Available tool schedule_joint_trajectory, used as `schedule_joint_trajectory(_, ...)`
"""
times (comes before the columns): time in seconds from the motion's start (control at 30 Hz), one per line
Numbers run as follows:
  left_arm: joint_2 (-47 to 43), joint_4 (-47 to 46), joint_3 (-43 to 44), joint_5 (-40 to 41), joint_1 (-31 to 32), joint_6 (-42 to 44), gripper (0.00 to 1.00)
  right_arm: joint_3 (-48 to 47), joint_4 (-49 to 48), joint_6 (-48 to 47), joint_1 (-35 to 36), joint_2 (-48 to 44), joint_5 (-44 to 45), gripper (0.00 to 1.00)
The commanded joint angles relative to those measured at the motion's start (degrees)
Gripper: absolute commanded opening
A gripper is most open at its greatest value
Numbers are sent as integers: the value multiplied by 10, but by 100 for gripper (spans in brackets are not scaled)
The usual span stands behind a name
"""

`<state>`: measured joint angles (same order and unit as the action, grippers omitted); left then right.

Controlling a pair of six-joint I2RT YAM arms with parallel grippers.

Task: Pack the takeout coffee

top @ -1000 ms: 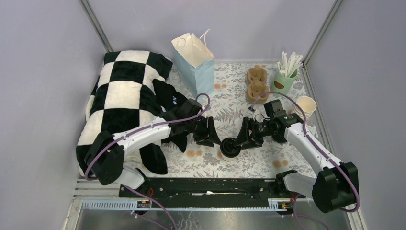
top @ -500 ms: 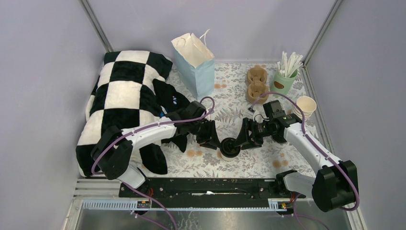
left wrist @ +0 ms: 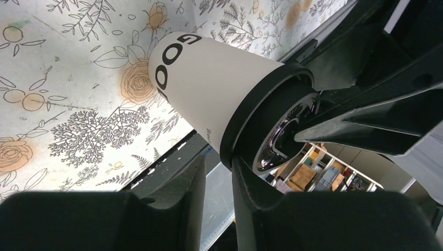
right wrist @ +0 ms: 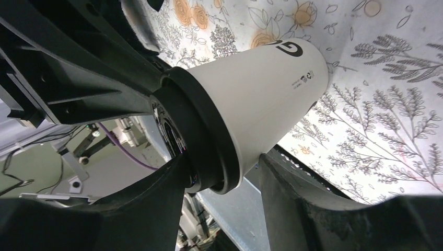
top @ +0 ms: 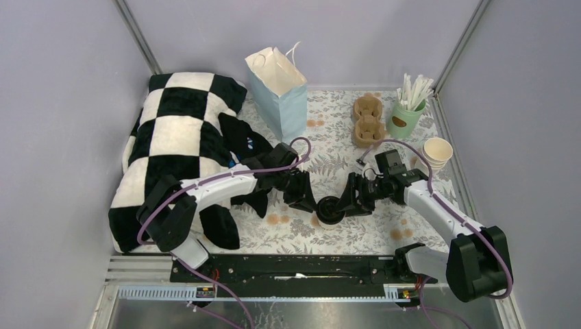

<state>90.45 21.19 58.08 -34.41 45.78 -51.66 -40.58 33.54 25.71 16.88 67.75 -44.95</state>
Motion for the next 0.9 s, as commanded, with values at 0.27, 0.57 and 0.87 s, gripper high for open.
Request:
schedule_joint_trajectory(0.27, 28, 58, 25, 52, 4, 47, 27, 97, -116, 81, -15, 1, -15, 57)
schedule_joint_trajectory(0.57, 13, 57, -8, 90, 15, 61, 27, 212, -274, 95, -68, 12, -88, 47)
schedule_joint_trajectory(0.87, -1, 49, -12, 115, 38, 66, 28, 168, -189, 55, -66, -52, -25, 62)
